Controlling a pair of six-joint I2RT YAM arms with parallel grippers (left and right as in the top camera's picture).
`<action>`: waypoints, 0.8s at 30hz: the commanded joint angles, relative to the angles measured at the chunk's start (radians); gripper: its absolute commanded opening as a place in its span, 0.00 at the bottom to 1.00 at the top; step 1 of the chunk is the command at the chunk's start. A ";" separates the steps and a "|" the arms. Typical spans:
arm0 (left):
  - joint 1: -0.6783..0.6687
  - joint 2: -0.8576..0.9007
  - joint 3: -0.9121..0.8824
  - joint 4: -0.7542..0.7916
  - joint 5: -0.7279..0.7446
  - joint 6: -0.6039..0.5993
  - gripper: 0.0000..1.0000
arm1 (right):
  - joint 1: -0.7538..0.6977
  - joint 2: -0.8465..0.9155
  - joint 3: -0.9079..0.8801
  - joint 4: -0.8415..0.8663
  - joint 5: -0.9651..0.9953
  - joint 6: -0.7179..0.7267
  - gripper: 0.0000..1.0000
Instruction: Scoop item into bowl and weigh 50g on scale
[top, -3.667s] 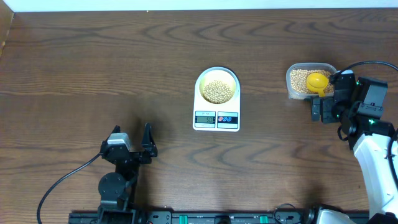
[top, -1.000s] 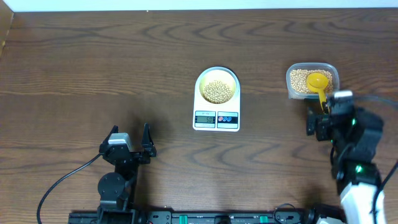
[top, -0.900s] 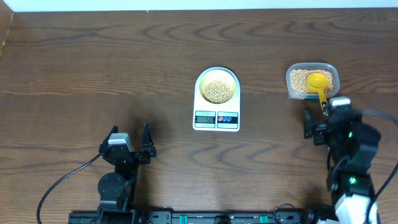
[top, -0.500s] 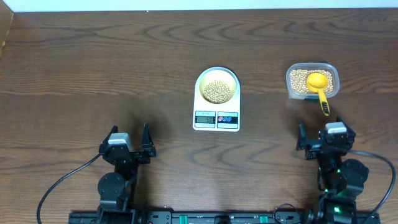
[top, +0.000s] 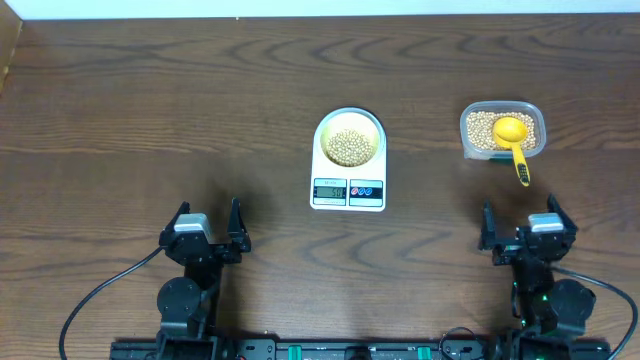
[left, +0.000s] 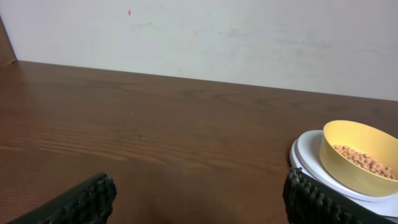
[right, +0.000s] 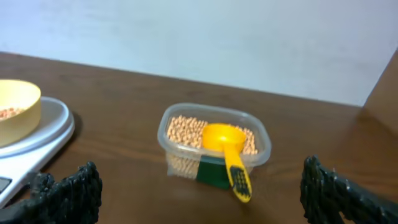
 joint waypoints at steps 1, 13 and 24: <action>0.004 -0.006 -0.016 -0.042 -0.029 0.013 0.88 | 0.032 -0.022 -0.001 -0.008 0.026 0.010 0.99; 0.004 -0.006 -0.016 -0.042 -0.029 0.013 0.88 | 0.150 -0.022 -0.001 -0.021 0.151 0.011 0.99; 0.004 -0.006 -0.016 -0.042 -0.029 0.013 0.88 | 0.162 -0.022 -0.001 -0.024 0.166 0.038 0.99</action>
